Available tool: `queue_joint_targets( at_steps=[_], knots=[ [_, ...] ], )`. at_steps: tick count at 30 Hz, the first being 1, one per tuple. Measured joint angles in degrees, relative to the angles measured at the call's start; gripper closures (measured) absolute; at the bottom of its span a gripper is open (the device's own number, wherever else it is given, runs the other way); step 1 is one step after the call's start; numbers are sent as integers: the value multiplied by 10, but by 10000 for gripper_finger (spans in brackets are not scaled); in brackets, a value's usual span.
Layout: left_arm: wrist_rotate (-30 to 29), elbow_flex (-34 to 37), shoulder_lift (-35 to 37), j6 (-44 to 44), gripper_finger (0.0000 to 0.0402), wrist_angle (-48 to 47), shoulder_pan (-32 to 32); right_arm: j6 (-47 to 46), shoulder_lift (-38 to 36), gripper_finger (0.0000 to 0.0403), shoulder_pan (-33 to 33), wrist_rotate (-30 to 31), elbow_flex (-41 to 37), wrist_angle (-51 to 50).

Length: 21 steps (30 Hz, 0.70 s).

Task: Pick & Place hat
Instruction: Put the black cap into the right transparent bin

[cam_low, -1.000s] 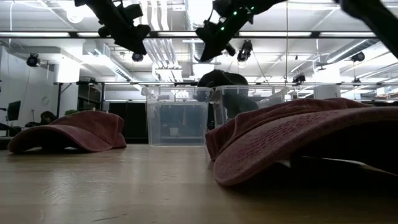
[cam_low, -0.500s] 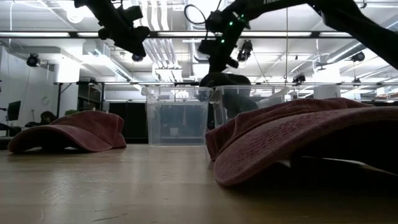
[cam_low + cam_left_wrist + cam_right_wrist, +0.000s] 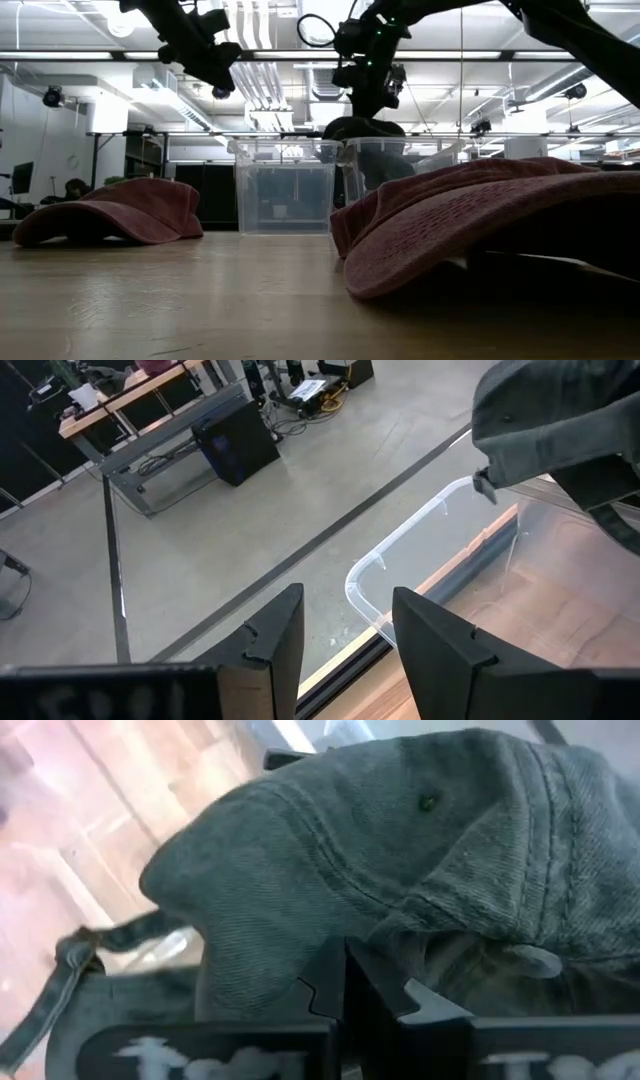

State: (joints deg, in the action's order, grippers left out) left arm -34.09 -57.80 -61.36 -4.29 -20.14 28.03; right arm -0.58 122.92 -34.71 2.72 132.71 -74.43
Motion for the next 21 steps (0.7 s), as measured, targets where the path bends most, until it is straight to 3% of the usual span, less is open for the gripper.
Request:
queue_joint_targets(
  at_steps=[21],
  knots=[
    [0, 0, 0, 0, 255, 0, 0, -23, -64, 394, 45, 3, -60, -98]
  ],
)
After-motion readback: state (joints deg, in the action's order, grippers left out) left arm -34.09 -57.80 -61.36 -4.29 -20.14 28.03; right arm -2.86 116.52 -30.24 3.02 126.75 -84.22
